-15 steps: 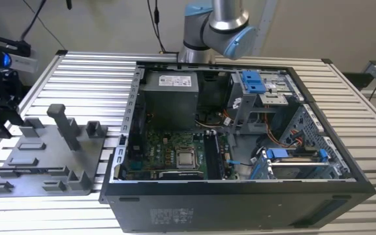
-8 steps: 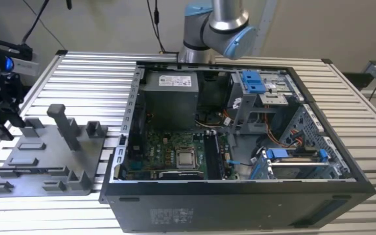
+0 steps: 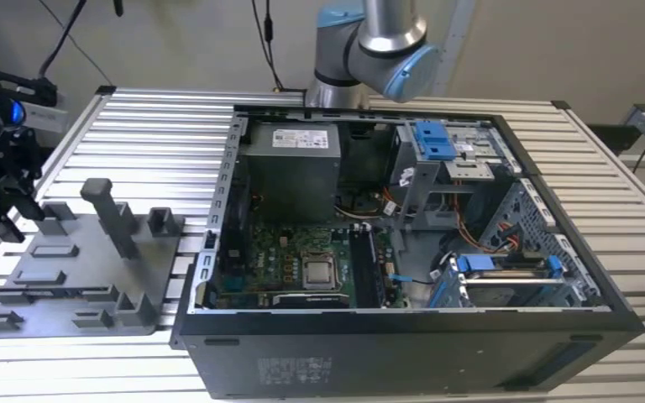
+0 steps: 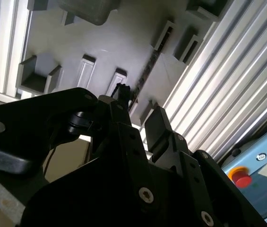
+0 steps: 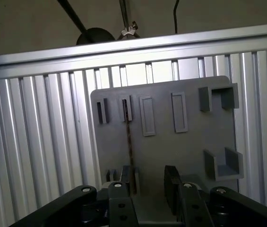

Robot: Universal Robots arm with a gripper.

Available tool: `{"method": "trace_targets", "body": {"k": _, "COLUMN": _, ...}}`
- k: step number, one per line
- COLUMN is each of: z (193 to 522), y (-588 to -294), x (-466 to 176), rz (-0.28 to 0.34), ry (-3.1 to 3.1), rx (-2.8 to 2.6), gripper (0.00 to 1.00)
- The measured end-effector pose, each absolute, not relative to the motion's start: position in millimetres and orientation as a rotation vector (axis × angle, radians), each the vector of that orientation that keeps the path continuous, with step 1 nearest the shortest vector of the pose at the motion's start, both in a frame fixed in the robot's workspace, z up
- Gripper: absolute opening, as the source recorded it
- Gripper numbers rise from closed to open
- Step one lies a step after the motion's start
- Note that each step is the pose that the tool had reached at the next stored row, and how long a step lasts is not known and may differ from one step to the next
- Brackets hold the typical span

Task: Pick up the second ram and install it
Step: 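Pick up the second ram and move it above second insertion slot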

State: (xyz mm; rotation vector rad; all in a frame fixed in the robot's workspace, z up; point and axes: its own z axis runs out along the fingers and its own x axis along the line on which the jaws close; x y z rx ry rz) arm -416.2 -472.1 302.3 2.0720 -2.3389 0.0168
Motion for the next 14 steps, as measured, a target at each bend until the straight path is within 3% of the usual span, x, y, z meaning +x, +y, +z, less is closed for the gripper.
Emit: {"method": "trace_targets", "body": {"k": 14, "z": 295.6, "y": -472.1, "x": -416.2, "rz": 0.017, "ry": -2.339, "rx": 2.072, "gripper": 0.42}}
